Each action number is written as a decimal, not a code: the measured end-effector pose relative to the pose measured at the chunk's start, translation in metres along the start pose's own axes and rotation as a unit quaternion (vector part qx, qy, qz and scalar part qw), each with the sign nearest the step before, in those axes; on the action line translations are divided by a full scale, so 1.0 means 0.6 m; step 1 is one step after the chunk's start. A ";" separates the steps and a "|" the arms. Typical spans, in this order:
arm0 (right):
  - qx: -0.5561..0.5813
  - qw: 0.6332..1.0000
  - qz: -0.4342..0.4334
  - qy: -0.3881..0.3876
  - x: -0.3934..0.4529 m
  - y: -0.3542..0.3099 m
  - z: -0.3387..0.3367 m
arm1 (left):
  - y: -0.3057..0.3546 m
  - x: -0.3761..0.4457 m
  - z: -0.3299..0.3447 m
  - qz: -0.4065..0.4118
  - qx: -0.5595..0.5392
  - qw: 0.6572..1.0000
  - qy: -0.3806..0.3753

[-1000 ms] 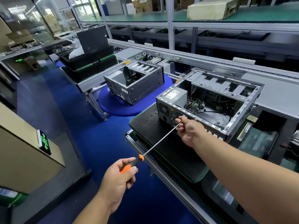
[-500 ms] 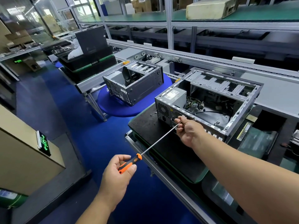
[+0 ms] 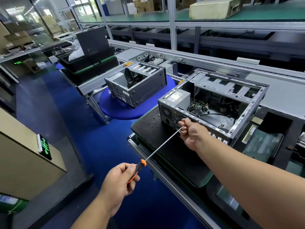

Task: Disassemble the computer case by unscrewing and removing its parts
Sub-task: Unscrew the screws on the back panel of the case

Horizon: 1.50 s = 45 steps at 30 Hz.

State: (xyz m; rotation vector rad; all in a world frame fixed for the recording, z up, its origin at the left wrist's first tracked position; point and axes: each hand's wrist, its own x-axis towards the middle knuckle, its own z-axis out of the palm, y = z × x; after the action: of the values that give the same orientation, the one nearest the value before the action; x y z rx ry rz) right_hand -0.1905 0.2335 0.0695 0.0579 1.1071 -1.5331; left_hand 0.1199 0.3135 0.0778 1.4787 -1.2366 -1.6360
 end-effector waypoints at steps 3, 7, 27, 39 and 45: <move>-0.002 1.000 -0.001 -0.001 -0.002 0.000 0.000 | 0.009 -0.002 -0.002 -0.117 -0.109 0.987 -0.032; -0.004 1.000 -0.001 -0.002 -0.004 0.000 0.000 | 0.011 -0.006 0.006 -0.104 -0.094 0.990 -0.014; 0.006 1.000 0.004 0.010 -0.005 -0.003 0.008 | -0.014 0.001 0.002 0.145 0.095 0.979 0.103; 0.009 1.000 0.007 0.009 0.001 -0.001 0.004 | -0.004 0.005 0.015 -0.001 -0.085 0.991 0.105; 0.015 1.000 0.009 0.007 0.005 -0.002 0.005 | -0.023 -0.018 0.004 0.309 0.333 0.873 0.178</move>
State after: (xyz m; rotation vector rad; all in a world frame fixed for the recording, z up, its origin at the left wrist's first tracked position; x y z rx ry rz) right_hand -0.1904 0.2292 0.0702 0.0977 1.0922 -1.5355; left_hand 0.1215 0.3290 0.0697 1.4321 -1.8933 -0.4943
